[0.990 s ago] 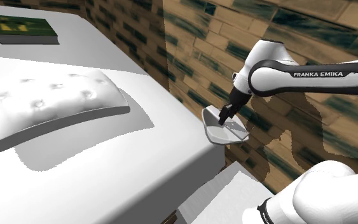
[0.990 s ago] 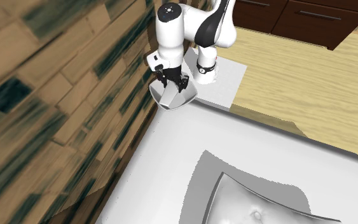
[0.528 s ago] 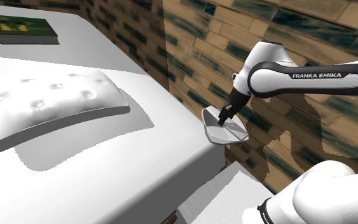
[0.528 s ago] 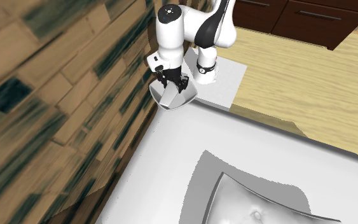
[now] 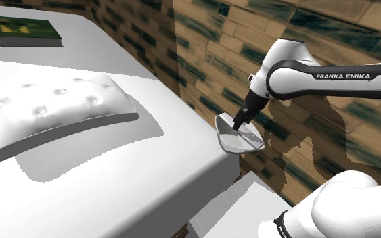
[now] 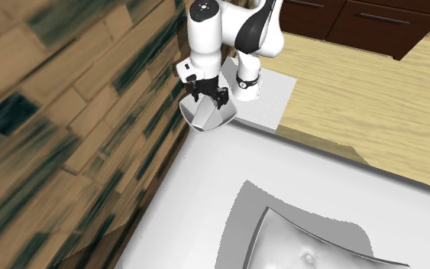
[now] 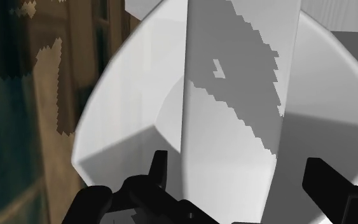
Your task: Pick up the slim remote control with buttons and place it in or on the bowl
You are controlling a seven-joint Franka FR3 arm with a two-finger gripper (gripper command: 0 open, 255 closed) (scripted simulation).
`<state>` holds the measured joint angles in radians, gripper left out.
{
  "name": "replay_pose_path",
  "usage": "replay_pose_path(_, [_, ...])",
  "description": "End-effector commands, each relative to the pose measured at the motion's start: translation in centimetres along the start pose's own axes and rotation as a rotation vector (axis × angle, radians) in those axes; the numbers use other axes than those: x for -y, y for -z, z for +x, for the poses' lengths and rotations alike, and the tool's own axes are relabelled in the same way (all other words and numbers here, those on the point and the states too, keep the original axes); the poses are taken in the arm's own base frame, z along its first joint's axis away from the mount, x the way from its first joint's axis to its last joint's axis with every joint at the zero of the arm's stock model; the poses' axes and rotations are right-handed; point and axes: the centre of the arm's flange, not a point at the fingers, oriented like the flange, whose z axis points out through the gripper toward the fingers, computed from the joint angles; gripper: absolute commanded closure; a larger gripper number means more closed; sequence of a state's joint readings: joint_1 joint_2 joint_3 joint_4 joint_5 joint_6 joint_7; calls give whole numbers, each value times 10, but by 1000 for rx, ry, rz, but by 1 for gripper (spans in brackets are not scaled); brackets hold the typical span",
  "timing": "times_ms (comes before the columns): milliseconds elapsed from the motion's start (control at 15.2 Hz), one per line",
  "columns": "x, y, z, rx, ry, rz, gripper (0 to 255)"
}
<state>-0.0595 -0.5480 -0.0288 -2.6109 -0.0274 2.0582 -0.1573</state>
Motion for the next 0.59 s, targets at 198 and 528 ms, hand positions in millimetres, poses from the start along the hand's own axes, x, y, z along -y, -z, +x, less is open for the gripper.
replay_pose_path(198, [-2,35,0,1,0,0,0])
replay_pose_path(528, [-2,35,0,1,0,0,0])
